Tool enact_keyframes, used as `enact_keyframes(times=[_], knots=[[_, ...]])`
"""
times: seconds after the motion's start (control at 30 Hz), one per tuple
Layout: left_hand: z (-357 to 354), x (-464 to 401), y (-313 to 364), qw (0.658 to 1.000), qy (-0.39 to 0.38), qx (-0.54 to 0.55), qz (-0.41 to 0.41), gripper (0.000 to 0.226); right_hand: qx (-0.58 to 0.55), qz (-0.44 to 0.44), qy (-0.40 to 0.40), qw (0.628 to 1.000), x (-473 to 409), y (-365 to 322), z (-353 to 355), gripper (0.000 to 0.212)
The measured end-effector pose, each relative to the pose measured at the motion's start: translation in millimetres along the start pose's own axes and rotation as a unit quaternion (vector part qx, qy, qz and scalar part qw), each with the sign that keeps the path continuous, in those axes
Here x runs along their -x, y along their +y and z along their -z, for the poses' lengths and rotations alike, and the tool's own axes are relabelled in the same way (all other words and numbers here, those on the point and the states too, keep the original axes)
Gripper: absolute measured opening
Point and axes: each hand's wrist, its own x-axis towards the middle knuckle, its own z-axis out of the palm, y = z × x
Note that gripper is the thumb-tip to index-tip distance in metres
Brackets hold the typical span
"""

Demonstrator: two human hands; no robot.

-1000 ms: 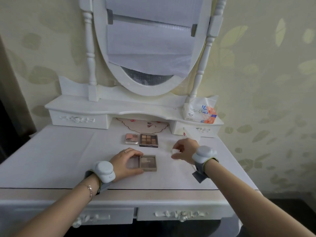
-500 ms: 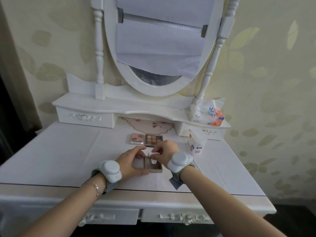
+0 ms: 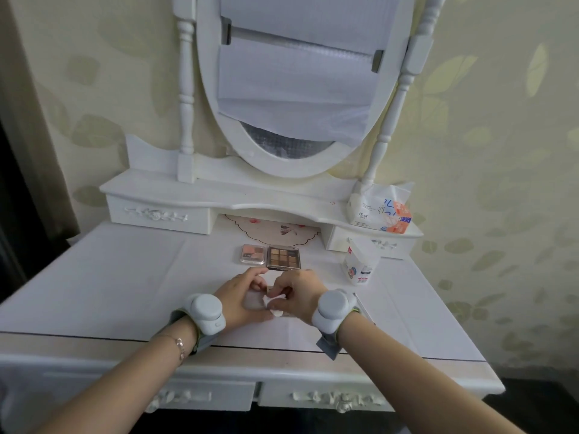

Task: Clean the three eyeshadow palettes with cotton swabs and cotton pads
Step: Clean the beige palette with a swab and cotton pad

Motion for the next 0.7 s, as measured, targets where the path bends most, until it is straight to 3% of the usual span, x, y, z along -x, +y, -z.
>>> enact_keyframes(times=[0.23, 0.43, 0.7], knots=[[2.7, 1.6, 1.5, 1.000, -0.002, -0.018, 0.001, 0.086, 0.018, 0.013, -0.013, 1.000, -3.8, 1.1, 0.6, 0.023], [5.5, 3.3, 7.4, 0.999, -0.004, -0.033, 0.011, 0.101, 0.029, 0.020, 0.003, 0.999, -18.0, 2.4, 6.5, 0.022], [2.8, 2.8, 6.1, 1.000, 0.003, -0.011, 0.000, 0.094, 0.003, 0.059, -0.010, 0.998, 0.4, 11.4, 3.8, 0.020]])
